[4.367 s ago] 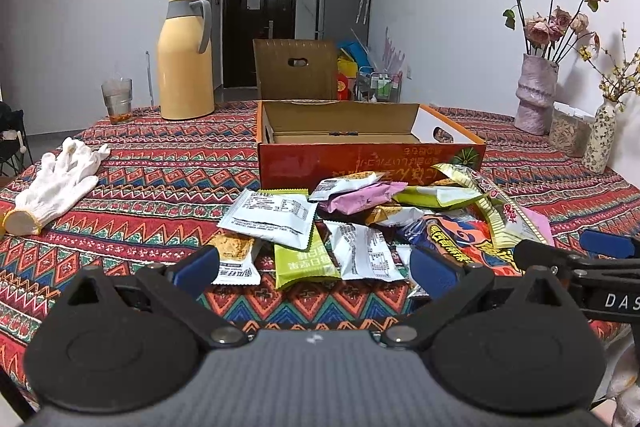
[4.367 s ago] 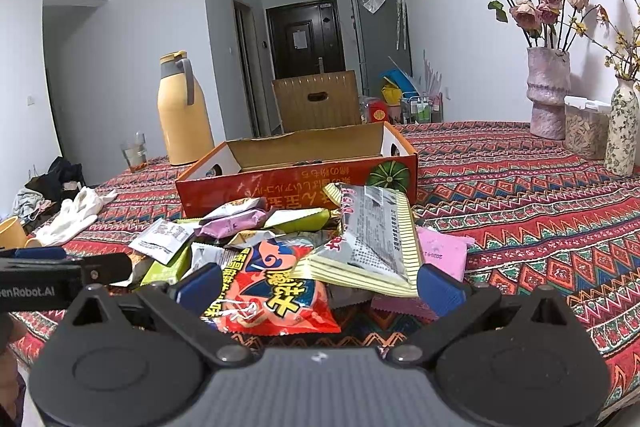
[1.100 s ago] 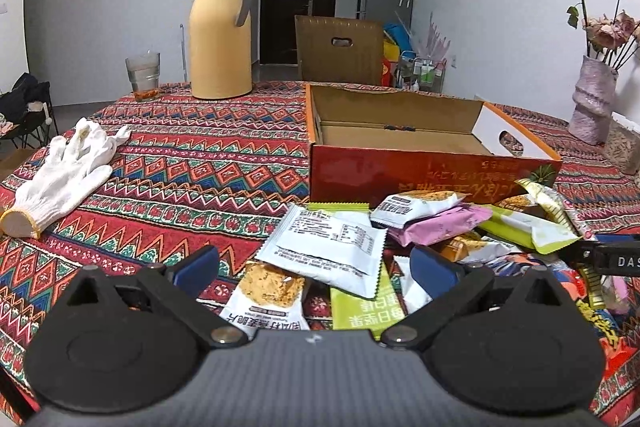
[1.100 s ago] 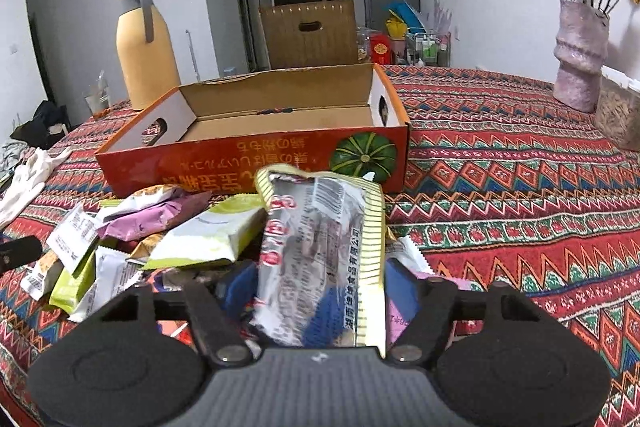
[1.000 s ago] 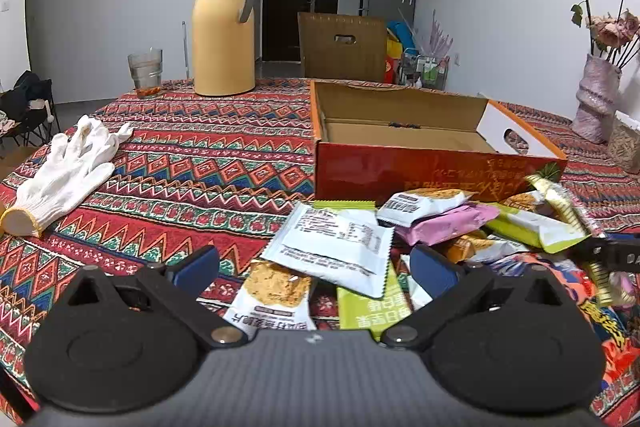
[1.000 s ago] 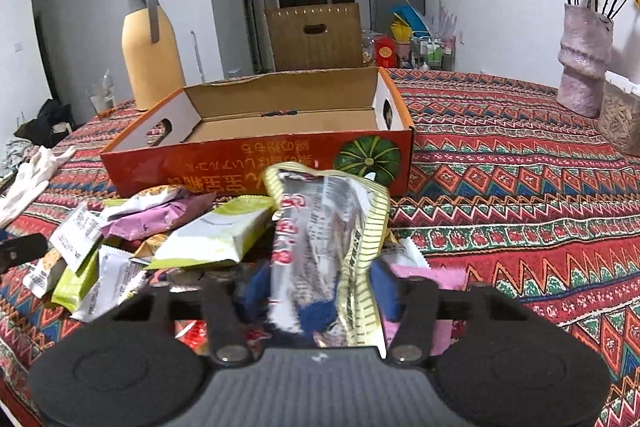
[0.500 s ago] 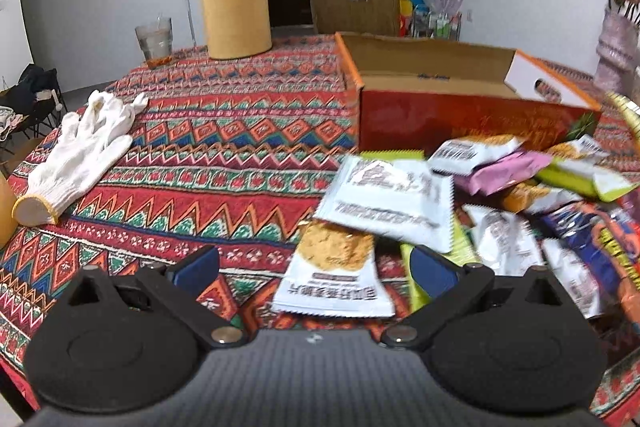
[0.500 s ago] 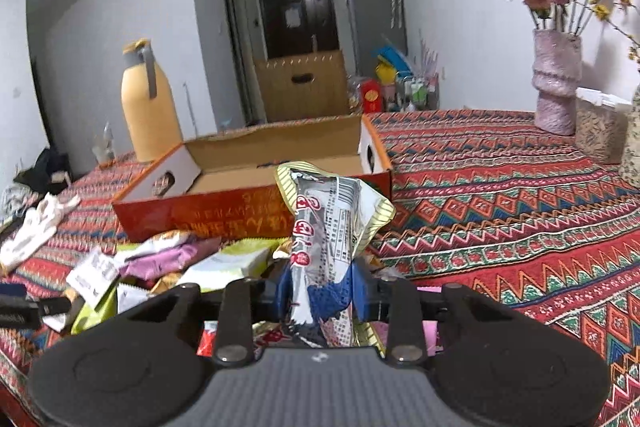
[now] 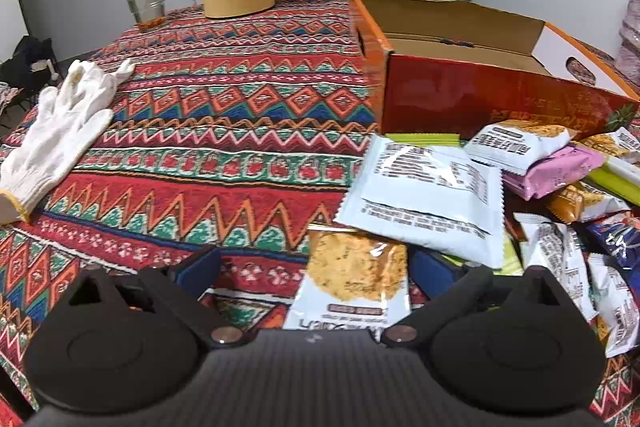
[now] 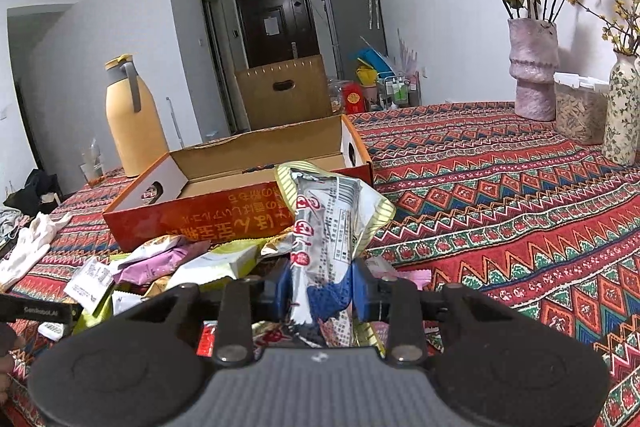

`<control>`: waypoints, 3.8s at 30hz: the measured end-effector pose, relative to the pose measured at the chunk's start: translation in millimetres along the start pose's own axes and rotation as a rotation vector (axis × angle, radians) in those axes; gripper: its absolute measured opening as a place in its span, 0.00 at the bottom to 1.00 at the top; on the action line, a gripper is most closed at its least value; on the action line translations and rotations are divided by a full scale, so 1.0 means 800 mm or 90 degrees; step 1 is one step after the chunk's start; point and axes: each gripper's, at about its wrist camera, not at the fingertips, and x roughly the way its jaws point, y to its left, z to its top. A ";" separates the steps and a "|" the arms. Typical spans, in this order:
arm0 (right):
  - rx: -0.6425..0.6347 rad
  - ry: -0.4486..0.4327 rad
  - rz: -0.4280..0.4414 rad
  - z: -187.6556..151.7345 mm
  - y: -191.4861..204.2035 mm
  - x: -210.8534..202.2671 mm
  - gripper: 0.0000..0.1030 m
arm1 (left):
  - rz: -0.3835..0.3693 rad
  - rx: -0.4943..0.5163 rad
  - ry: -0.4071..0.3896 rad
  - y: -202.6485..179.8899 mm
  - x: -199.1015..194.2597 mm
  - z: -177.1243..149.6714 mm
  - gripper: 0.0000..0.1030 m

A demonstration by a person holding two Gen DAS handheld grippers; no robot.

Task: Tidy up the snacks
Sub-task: 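Grasp the white oat-crisp packet with the left gripper while the right holds its packet, then carry both packets into the cardboard box and open both grippers, then withdraw both tools from the box back to the snack pile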

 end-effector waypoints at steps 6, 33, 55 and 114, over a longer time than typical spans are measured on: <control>-0.002 0.001 0.003 -0.001 0.002 -0.001 0.30 | -0.028 0.012 -0.014 -0.010 -0.016 -0.006 0.54; -0.061 -0.059 0.021 0.043 0.012 -0.010 0.31 | -0.033 -0.011 -0.149 -0.019 -0.105 0.042 0.47; -0.054 0.013 0.022 0.179 0.031 0.184 0.31 | -0.052 -0.054 -0.163 -0.098 -0.028 0.191 0.47; -0.059 -0.094 0.010 0.157 0.047 0.088 1.00 | -0.082 -0.053 -0.197 -0.092 -0.057 0.148 1.00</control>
